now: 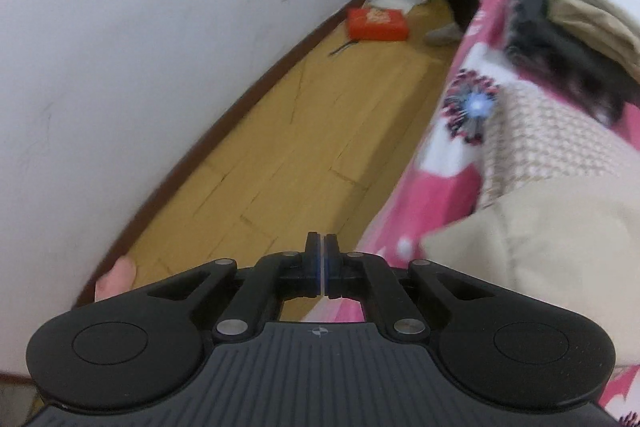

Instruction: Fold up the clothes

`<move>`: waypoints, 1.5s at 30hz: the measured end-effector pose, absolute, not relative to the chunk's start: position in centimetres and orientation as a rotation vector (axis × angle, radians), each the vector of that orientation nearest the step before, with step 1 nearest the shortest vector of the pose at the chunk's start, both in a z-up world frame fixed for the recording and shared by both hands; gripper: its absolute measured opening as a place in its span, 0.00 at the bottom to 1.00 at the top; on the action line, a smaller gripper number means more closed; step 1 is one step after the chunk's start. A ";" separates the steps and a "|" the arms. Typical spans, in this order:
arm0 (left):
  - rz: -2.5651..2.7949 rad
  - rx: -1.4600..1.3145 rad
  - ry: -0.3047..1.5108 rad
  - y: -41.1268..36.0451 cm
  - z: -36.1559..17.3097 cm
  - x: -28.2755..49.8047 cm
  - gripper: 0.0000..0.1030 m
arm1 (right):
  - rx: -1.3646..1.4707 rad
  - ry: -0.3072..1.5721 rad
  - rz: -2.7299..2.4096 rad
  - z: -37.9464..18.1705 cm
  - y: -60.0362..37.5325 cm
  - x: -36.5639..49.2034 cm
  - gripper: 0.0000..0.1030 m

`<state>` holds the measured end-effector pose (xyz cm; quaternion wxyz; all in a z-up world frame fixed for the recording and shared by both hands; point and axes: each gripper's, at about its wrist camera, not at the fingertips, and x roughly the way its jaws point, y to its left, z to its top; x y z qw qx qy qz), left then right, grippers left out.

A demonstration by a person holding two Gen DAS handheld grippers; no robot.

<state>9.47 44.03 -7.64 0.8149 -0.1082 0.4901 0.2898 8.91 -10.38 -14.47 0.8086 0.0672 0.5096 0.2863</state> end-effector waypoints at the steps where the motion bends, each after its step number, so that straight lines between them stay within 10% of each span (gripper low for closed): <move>1: 0.634 -0.234 1.035 44.2 -7.2 8.8 0.06 | 0.161 1.099 0.603 -14.4 -10.7 9.2 0.53; 12: 0.144 -0.237 0.798 27.3 -1.7 2.5 0.59 | 0.373 1.208 0.309 -12.4 -22.1 2.0 0.59; 20: -0.470 -0.340 1.049 9.4 -8.9 6.3 0.59 | 0.146 1.023 0.251 -9.7 -22.8 0.1 0.60; 26: -0.482 -0.372 1.142 10.0 -11.0 2.2 0.59 | 0.078 1.141 0.337 -14.2 -21.5 8.4 0.82; 27: -0.461 -0.396 1.165 10.9 -10.9 1.3 0.59 | 0.112 1.180 0.356 -14.9 -21.5 8.9 0.81; 32: -0.379 -0.565 1.212 14.0 -11.4 0.8 0.60 | 0.155 1.221 0.450 -15.2 -21.0 7.1 0.11; 45: -0.308 -0.692 1.290 11.5 -11.6 4.2 0.61 | 0.113 1.026 0.810 -11.1 -10.9 -3.6 0.07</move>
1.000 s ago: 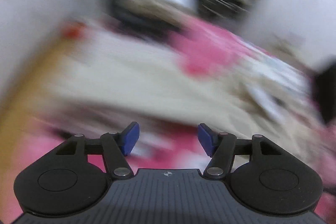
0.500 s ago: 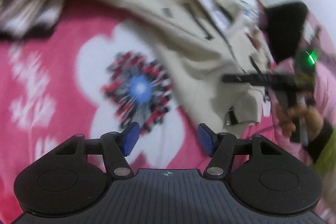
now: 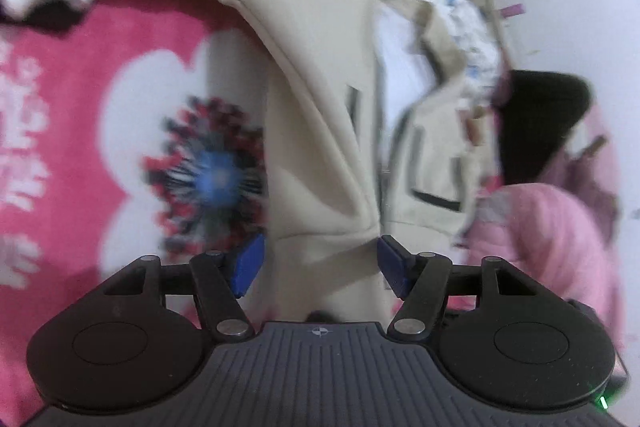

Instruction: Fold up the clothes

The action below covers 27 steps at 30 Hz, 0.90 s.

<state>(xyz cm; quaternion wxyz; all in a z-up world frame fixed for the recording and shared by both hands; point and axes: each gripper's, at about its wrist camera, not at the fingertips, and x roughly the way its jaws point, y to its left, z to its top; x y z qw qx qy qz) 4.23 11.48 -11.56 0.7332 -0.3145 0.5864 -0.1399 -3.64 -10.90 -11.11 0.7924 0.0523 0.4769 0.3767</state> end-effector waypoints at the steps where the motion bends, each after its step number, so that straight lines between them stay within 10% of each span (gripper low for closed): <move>1: -0.267 -0.658 1.307 11.5 -11.9 4.2 0.59 | 0.095 1.027 0.817 -11.6 -9.7 -4.0 0.07; 8: -0.143 -0.637 1.398 12.8 -14.9 4.8 0.45 | 0.085 1.068 0.888 -15.3 -5.6 -4.1 0.19; 13: -0.131 -0.563 1.444 12.0 -15.9 5.5 0.45 | 0.057 1.076 0.931 -14.1 -7.5 -5.0 0.65; 27: -0.127 -0.370 1.405 11.4 -16.7 2.1 0.45 | 0.565 1.166 0.040 -18.0 -37.0 -0.3 0.87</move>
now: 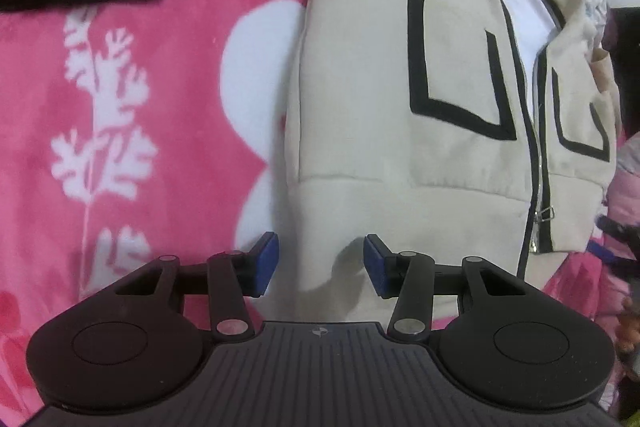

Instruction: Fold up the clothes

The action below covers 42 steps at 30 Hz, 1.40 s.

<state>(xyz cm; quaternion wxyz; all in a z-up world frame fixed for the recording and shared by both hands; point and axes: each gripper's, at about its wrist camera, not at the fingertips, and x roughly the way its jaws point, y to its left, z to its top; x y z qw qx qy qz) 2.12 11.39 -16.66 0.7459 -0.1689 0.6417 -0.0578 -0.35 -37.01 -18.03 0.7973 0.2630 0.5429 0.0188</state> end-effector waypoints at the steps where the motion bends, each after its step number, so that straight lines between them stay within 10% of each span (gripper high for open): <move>1: -0.113 -0.353 1.400 11.2 -16.8 1.9 0.44 | 0.617 1.168 0.009 -19.1 -37.8 -0.1 0.87; 5: -0.079 -0.345 1.394 11.1 -17.4 1.6 0.25 | 0.667 1.167 -0.033 -21.2 -37.0 0.6 0.83; 7: -0.077 -0.372 1.387 11.2 -17.3 1.5 0.12 | 0.499 1.201 -0.039 -20.0 -34.7 0.8 0.23; 9: -0.091 -0.358 1.375 11.0 -16.5 1.2 0.08 | 0.422 1.210 -0.001 -17.7 -34.4 0.2 0.13; 19: -0.145 -0.294 1.443 9.4 -16.9 0.4 0.07 | 0.113 1.230 -0.113 -12.8 -37.4 -4.4 0.20; 26: -0.181 -0.241 1.436 9.9 -16.3 -0.5 0.28 | -0.087 1.176 -0.264 -13.7 -35.7 -7.8 0.34; 31: -0.190 -0.286 1.410 10.5 -15.5 -0.8 0.30 | 0.030 0.987 0.161 -8.3 -29.9 -8.2 0.73; 42: -0.206 -0.166 1.416 8.7 -16.7 -1.2 0.29 | 0.213 1.411 0.421 -19.2 -20.7 0.3 0.59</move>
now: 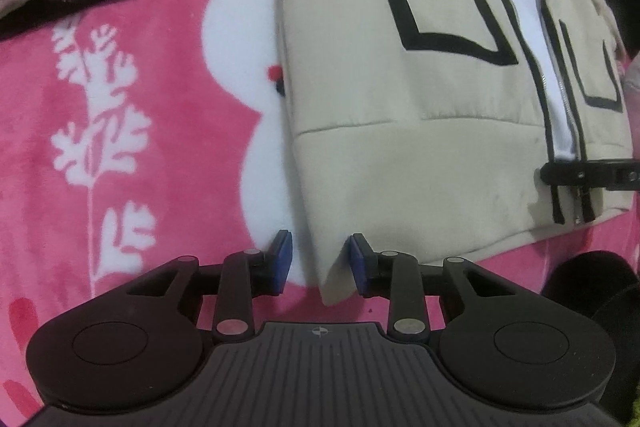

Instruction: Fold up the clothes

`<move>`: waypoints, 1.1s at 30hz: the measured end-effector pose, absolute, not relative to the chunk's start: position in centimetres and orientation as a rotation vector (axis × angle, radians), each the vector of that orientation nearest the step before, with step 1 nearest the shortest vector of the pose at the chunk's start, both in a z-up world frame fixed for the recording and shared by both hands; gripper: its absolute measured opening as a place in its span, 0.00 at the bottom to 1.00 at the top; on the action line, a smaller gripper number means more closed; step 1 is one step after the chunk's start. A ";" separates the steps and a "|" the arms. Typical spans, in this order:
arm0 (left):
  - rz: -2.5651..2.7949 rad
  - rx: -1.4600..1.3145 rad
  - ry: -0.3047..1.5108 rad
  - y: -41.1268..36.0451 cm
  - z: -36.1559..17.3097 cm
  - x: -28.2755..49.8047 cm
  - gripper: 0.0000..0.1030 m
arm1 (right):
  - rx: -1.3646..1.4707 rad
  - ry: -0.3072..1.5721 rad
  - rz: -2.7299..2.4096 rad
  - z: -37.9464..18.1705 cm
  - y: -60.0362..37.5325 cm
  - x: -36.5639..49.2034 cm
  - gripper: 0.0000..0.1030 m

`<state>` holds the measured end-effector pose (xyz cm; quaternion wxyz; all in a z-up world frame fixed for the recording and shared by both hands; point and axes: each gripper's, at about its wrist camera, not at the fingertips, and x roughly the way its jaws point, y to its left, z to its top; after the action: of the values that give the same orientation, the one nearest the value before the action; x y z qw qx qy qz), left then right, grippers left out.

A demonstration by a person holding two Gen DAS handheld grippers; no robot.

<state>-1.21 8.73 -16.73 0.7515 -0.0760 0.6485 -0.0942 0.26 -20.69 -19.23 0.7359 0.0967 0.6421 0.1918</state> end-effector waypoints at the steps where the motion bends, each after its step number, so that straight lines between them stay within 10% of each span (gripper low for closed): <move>1: -0.207 -0.167 1.418 8.8 -16.8 -1.3 0.28 | 0.213 1.410 0.424 -18.9 -20.6 0.1 0.48; 3: -0.215 -0.178 1.418 8.9 -16.7 -1.2 0.28 | 0.222 1.424 0.447 -18.7 -20.8 0.1 0.28; 10: -0.204 -0.198 1.381 11.0 -16.4 -2.5 0.30 | 0.242 1.415 0.448 -19.4 -21.3 0.4 0.14; 25: -0.236 -0.301 1.314 10.9 -17.5 -2.8 0.35 | 0.208 1.396 0.302 -17.9 -25.8 -0.2 0.12; 33: -0.246 -0.403 1.297 12.6 -16.8 -4.0 0.03 | 0.163 1.378 0.335 -17.0 -23.7 -0.4 0.12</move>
<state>-3.95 12.63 -16.82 0.7711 -0.1859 0.5984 -0.1133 -0.40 -23.69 -17.00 0.7558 0.0748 0.6321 0.1537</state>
